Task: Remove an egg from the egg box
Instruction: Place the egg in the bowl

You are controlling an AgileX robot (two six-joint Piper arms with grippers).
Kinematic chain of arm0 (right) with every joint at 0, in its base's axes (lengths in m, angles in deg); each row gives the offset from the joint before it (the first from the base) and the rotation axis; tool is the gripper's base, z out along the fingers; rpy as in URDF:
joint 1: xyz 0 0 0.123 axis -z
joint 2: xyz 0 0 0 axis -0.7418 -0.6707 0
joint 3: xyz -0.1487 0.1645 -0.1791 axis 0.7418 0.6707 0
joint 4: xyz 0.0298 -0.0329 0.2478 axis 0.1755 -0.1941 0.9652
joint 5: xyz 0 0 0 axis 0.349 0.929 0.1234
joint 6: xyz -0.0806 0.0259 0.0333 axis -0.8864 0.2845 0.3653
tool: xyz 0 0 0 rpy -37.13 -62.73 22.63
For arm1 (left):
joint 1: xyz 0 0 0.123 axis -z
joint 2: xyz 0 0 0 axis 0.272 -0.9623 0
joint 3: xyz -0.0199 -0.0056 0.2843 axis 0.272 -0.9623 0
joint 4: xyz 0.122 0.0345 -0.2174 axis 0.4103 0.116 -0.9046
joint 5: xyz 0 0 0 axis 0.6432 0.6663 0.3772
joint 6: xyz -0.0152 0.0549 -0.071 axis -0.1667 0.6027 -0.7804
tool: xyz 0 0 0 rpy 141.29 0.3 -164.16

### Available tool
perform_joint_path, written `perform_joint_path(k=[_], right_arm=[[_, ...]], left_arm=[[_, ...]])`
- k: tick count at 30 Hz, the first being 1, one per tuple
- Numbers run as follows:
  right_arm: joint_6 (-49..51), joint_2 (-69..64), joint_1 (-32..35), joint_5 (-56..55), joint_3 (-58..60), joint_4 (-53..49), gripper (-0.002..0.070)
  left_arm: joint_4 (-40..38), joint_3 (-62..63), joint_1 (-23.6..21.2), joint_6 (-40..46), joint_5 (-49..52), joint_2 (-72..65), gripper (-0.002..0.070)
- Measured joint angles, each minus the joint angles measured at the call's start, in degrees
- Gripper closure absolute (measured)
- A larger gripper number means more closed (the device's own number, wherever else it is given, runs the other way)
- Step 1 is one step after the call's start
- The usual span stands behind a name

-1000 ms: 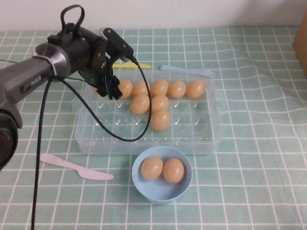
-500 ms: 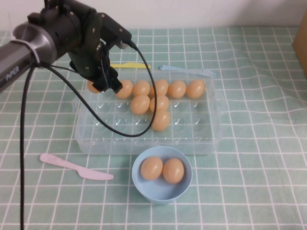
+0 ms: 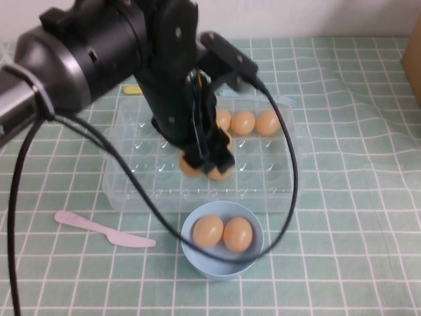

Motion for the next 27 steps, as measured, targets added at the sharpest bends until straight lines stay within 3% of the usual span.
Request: perform_joint_path(k=[5,11,21,27], right_arm=[[0.0,0.0,0.0,0.0,0.0,0.0,0.0694],[0.0,0.0,0.0,0.0,0.0,0.0,0.0694],[0.0,0.0,0.0,0.0,0.0,0.0,0.0694],[0.0,0.0,0.0,0.0,0.0,0.0,0.0694]], left_arm=[[-0.4,-9.1,3.6,0.9,0.2,2.9,0.0333],[-2.5,-16.1,4.3,4.4,-0.6,4.2,0.0333],[-10.0,-18.9,4.4,33.3,-6.1,4.2,0.0333],[-10.3,-18.9,4.4,36.8,-9.0,3.5,0.0333]])
